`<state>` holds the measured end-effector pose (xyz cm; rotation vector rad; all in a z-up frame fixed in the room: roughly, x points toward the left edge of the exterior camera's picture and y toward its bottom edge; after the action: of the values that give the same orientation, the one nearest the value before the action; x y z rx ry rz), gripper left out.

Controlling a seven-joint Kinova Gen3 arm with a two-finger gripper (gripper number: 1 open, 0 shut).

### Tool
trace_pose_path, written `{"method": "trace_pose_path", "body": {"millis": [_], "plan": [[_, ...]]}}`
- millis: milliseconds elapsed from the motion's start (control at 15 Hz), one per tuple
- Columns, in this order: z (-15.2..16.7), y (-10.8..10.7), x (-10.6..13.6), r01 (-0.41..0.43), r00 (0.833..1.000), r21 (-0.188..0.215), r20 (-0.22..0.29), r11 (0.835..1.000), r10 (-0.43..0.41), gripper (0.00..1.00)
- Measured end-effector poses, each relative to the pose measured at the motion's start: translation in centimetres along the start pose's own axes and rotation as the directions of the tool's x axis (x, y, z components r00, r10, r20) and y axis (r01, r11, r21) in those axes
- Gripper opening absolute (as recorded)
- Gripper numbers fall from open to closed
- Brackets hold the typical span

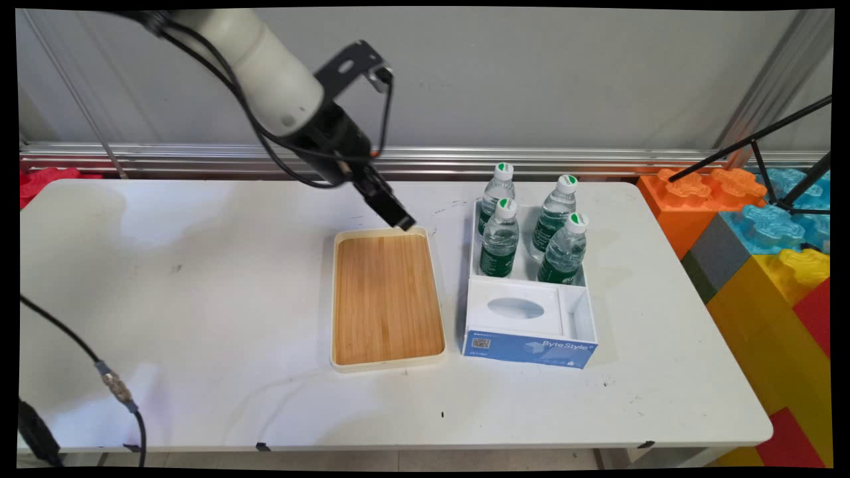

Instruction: Pick up the green bottle from the white box

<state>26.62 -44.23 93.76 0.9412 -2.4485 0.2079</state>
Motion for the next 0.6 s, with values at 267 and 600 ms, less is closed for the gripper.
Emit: {"method": "trace_pose_path", "body": {"millis": [267, 600], "plan": [[3.4, 0.6, 0.2, -0.032, 0.998, -0.022, -0.053, 0.999, 0.031, 1.00], [8.6, 1.3, 1.0, -0.084, 0.989, -0.047, -0.126, 0.995, 0.078, 1.00]]}}
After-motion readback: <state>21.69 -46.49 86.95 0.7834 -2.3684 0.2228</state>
